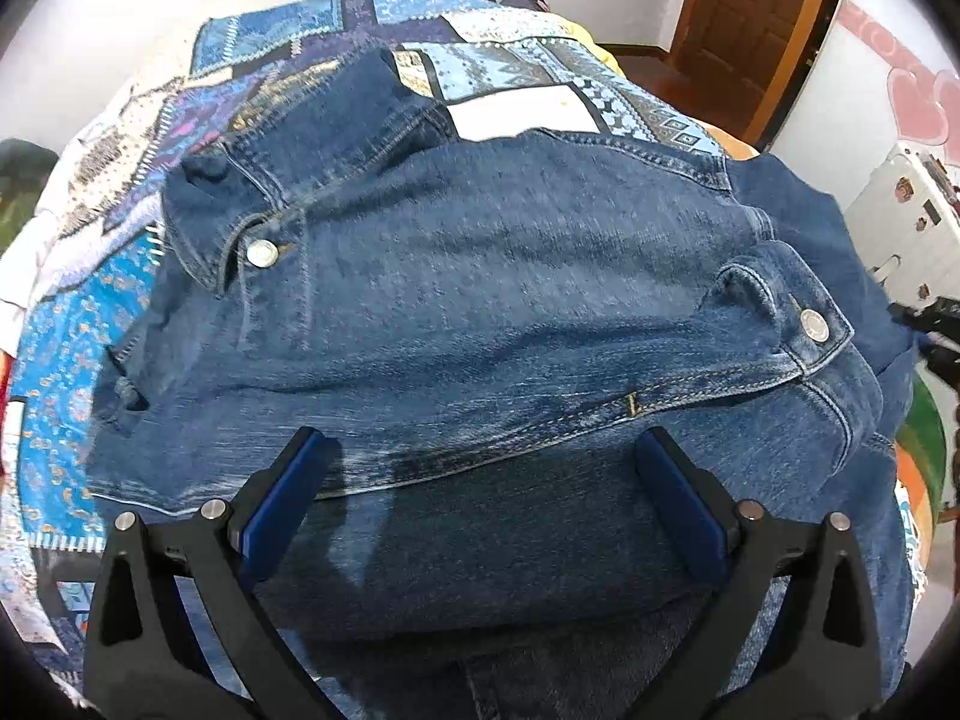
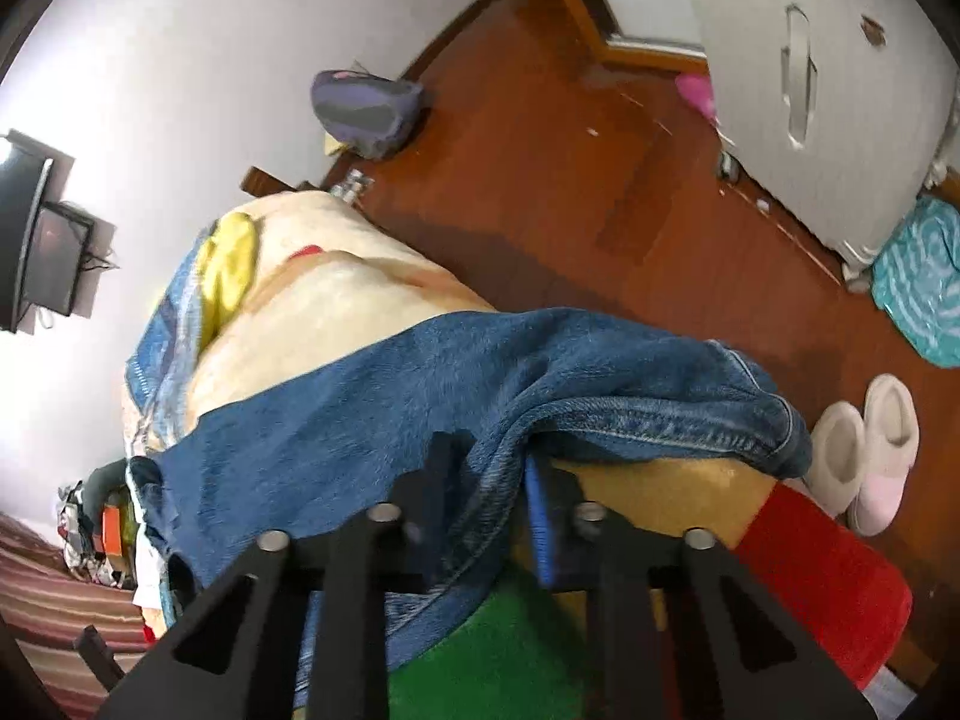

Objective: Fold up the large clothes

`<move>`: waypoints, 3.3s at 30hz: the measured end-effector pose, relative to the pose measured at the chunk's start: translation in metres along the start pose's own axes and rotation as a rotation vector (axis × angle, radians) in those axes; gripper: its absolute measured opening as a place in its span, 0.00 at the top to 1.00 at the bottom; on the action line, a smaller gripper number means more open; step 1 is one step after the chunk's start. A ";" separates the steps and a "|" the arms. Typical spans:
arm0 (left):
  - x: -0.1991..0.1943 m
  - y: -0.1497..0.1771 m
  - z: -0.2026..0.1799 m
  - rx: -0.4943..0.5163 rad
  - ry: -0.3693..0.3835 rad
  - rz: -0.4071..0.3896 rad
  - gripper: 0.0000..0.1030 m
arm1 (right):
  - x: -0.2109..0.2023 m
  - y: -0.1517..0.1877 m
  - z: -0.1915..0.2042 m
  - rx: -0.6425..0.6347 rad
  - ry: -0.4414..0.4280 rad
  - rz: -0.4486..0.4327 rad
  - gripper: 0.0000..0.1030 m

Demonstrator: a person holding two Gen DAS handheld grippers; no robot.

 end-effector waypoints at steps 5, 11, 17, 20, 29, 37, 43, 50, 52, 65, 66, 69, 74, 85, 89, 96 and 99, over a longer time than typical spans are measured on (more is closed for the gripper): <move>-0.029 -0.005 0.008 -0.009 -0.005 -0.080 0.00 | -0.038 -0.012 0.033 -0.063 -0.037 -0.089 0.89; -0.071 -0.011 0.038 -0.085 0.021 -0.171 0.00 | -0.097 -0.024 0.119 -0.257 -0.123 -0.230 0.91; -0.108 -0.004 0.086 -0.180 0.020 -0.242 0.00 | -0.134 -0.012 0.236 -0.441 -0.284 -0.313 0.91; -0.119 0.004 0.108 -0.223 0.021 -0.258 0.00 | -0.129 0.008 0.295 -0.521 -0.367 -0.293 0.91; -0.135 0.047 0.185 -0.372 -0.007 -0.252 0.00 | -0.021 0.121 0.409 -0.731 -0.418 0.010 0.91; -0.119 0.075 0.215 -0.425 -0.038 -0.180 0.00 | 0.062 0.186 0.393 -0.763 -0.310 0.302 0.90; -0.117 0.070 0.193 -0.371 -0.015 -0.170 0.00 | 0.052 0.193 0.385 -0.796 -0.279 0.387 0.90; -0.126 0.043 0.125 -0.208 0.053 -0.182 0.00 | -0.014 0.164 0.359 -0.797 -0.335 0.285 0.90; -0.124 0.035 0.102 -0.150 0.058 -0.184 0.00 | -0.033 0.148 0.346 -0.812 -0.289 0.199 0.90; -0.025 0.004 -0.040 0.301 -0.061 -0.058 0.00 | -0.038 0.083 0.263 -0.793 -0.037 0.068 0.90; -0.019 0.003 -0.046 0.319 -0.074 -0.059 0.00 | -0.035 0.083 0.260 -0.788 -0.037 0.074 0.90; -0.009 -0.003 -0.060 0.350 -0.094 -0.080 0.00 | -0.021 0.084 0.252 -0.773 -0.038 0.097 0.90; -0.008 -0.009 -0.076 0.402 -0.054 -0.111 0.43 | 0.000 0.087 0.244 -0.752 -0.041 0.145 0.90; -0.075 -0.053 0.004 0.103 0.032 -0.237 0.91 | -0.006 0.082 0.273 -0.797 -0.068 0.102 0.90; -0.108 -0.056 0.065 -0.018 0.012 -0.299 0.92 | 0.007 0.086 0.289 -0.861 -0.021 0.104 0.90; -0.086 -0.019 0.142 -0.168 0.027 -0.191 0.91 | 0.049 0.108 0.284 -0.980 0.108 0.133 0.90; -0.059 0.011 0.161 -0.228 0.053 -0.110 0.90 | 0.045 0.110 0.281 -0.989 0.123 0.121 0.81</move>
Point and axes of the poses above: each gripper's, at about its wrist camera, not at the fingertips, and x roughly the way its jaws point, z to its left, y to its underside, the point moved 1 cm from there along x, roughly the way its jaws point, and after that the axes turned 12 degrees about -x, right-handed, at the moved point
